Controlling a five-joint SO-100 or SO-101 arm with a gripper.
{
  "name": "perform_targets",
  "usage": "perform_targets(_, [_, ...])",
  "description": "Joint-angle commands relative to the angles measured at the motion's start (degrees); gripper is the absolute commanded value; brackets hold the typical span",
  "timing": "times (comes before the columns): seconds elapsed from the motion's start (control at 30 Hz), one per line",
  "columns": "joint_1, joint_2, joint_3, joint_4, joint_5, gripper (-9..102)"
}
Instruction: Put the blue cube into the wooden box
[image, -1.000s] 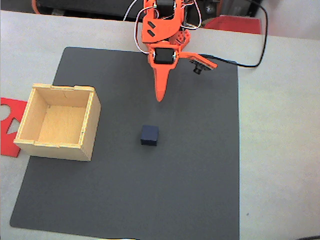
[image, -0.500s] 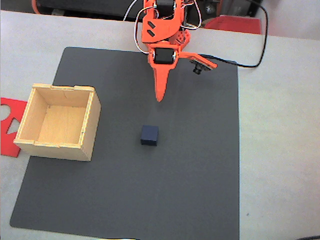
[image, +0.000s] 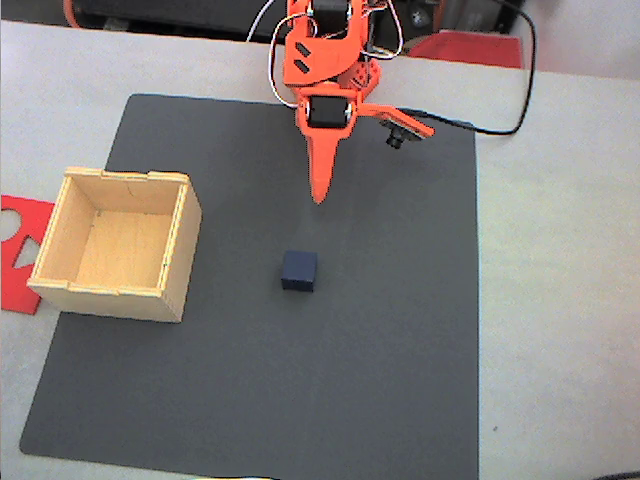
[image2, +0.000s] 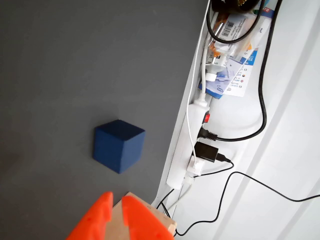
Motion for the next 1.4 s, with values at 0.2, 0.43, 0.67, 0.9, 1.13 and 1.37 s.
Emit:
perform_targets(0.2, [-0.3, 0.3, -0.4, 0.1, -0.2, 1])
perform_targets(0.43, [1.7, 0.3, -2.0, 3.1, 2.1, 13])
perform_targets(0.67, [5.3, -25.0, -23.1, 1.4, 4.9, 19])
perform_targets(0.9, [6.4, -58.8, -47.5, 2.8, 6.9, 20])
perform_targets(1.13, [6.4, -79.1, -61.3, 8.1, 7.2, 20])
perform_targets(1.37, [6.4, -93.9, -72.9, 12.9, 4.5, 19])
